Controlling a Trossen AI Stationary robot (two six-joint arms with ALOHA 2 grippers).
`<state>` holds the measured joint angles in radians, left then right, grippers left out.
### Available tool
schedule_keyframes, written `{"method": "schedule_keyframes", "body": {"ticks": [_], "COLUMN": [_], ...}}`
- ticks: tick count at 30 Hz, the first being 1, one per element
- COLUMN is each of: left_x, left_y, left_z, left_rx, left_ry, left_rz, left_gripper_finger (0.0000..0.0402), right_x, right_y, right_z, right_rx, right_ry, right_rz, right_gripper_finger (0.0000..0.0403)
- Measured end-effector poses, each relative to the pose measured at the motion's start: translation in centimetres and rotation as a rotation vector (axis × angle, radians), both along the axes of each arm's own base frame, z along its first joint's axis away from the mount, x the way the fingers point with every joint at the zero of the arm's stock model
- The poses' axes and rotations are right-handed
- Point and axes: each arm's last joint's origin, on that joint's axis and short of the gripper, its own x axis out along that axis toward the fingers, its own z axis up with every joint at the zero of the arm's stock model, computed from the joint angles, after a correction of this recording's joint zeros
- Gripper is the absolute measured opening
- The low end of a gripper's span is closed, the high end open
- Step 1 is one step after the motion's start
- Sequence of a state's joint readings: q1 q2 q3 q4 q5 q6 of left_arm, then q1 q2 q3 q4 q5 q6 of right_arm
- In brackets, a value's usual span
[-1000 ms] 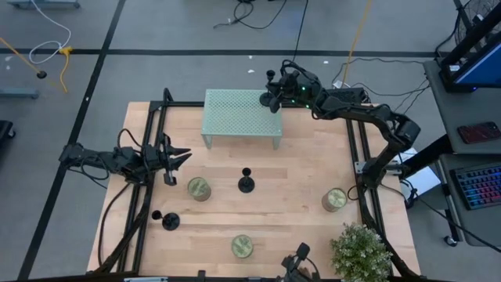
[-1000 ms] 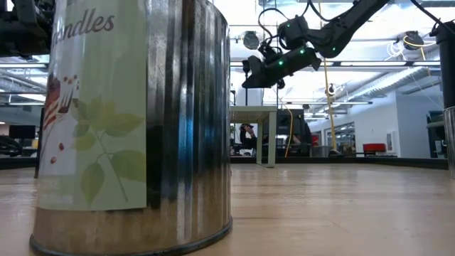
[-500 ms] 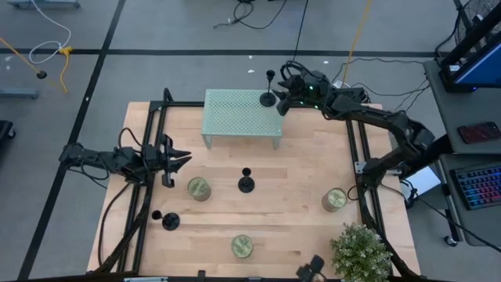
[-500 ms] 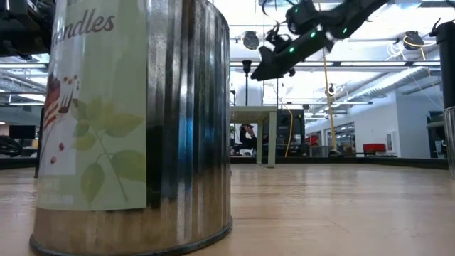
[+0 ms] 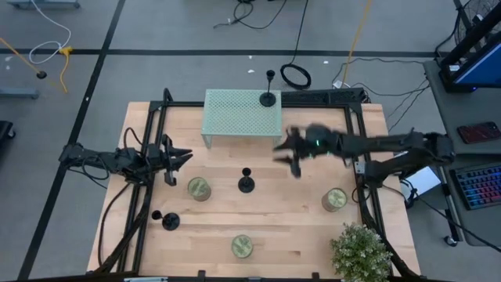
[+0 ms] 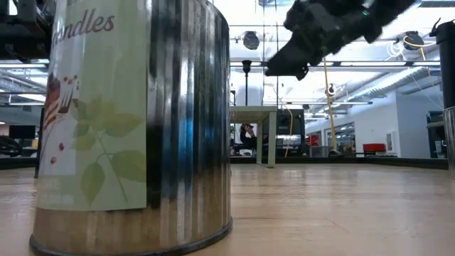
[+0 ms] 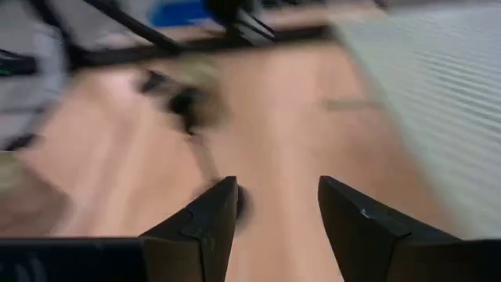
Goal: Pick & Place candle stick holders
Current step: Put the black candle holder on the shelf
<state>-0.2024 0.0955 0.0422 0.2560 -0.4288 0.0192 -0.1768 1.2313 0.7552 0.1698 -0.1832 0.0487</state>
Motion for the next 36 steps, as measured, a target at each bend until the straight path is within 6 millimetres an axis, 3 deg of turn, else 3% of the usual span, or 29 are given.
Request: {"method": "schedule_keyframes", "body": {"ticks": [5, 12, 20, 24, 28, 34, 36], "left_x": [0.1, 0.7, 1.7, 1.9, 2.0, 2.0, 2.0], "left_y": [0.0, -0.1, -0.3, -0.4, -0.4, -0.4, -0.4], "left_z": [0.3, 0.5, 1.3, 1.1, 1.1, 1.0, 1.0], "left_rx": [-0.002, 0.074, 0.126, 0.130, 0.118, 0.105, 0.086], "left_ry": [-0.024, 0.007, 0.074, 0.097, 0.102, 0.099, 0.094], "left_rz": [0.018, 0.033, 0.037, 0.036, 0.033, 0.031, 0.028], "left_gripper_finger": [0.0076, 0.0078, 0.0128, 0.0156, 0.0165, 0.0159, 0.0155], "right_x": [1.2, 5.1, 9.6, 10.8, 10.7, 10.7, 10.7], "right_y": [3.3, 3.8, 3.8, 3.7, 3.6, 3.3, 3.2], "right_z": [-3.9, -8.2, -10.1, -10.4, -10.4, -9.8, -9.8], "right_rx": [-0.047, 0.002, 0.004, 0.002, -0.019, -0.026, -0.026], "right_ry": [-0.215, -0.152, -0.127, -0.132, -0.127, -0.144, -0.149], "right_rz": [0.133, 0.143, 0.147, 0.146, 0.150, 0.144, 0.142], "right_gripper_finger": [0.0179, 0.0180, 0.0180, 0.0175, 0.0133, 0.0022, 0.0012]}}
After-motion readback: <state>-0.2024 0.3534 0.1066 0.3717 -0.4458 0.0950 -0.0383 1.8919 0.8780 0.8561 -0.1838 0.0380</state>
